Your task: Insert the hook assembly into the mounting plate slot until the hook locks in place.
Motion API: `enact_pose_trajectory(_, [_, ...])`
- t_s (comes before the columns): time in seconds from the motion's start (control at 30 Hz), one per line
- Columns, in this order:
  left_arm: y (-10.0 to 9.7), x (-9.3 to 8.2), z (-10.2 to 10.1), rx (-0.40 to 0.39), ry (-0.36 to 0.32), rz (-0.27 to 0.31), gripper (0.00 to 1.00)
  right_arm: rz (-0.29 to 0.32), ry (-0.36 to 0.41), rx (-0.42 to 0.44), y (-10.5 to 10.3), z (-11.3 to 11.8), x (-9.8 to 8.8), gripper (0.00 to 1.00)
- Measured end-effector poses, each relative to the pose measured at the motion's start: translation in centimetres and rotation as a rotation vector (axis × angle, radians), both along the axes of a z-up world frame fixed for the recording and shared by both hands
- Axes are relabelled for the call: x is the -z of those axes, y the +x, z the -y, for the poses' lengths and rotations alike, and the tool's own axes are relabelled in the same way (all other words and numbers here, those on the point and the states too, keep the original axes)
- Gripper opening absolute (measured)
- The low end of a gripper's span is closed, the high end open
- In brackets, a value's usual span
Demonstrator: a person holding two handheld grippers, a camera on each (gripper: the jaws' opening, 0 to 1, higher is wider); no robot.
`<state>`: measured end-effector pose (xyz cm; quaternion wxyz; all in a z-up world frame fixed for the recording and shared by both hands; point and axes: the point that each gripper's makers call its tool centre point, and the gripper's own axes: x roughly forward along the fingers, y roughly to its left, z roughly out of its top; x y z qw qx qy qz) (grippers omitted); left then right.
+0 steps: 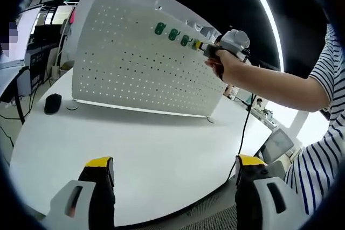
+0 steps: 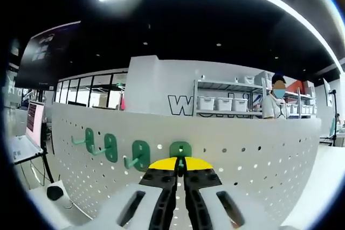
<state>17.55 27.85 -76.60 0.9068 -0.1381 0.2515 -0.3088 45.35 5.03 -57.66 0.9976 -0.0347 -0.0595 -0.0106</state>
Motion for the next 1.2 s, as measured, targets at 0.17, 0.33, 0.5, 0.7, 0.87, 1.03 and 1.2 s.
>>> enact_pose_trajectory(0.17, [0.0, 0.0, 0.0, -0.003, 0.002, 0.002, 0.95, -0.005, 0.009, 0.008, 0.3, 0.1, 0.2, 0.0])
enact_pose_trajectory(0.33, [0.1, -0.1, -0.2, -0.014, -0.001, 0.006, 0.95, -0.008, 0.006, 0.014, 0.3, 0.1, 0.3, 0.0])
enact_pose_trajectory(0.5, [0.1, -0.1, -0.3, -0.017, -0.001, 0.009, 0.94, -0.008, 0.027, 0.02, 0.4, 0.1, 0.4, 0.0])
enact_pose_trajectory(0.7, [0.1, -0.2, -0.3, -0.017, -0.001, 0.014, 0.94, -0.026, 0.019, 0.016, 0.3, 0.1, 0.5, 0.01])
enact_pose_trajectory(0.87, [0.1, -0.3, -0.3, -0.017, -0.001, 0.02, 0.94, -0.058, 0.029, 0.009, 0.1, 0.2, 0.9, 0.12])
enact_pose_trajectory(1.03, [0.1, -0.4, -0.3, -0.016, -0.002, 0.026, 0.94, -0.065, 0.068, 0.002, -0.5, 0.3, 0.6, 0.26])
enact_pose_trajectory(1.2, [0.0, -0.5, -0.3, -0.013, 0.0, 0.029, 0.95, -0.08, 0.063, -0.012, -1.3, 0.3, 0.6, 0.37])
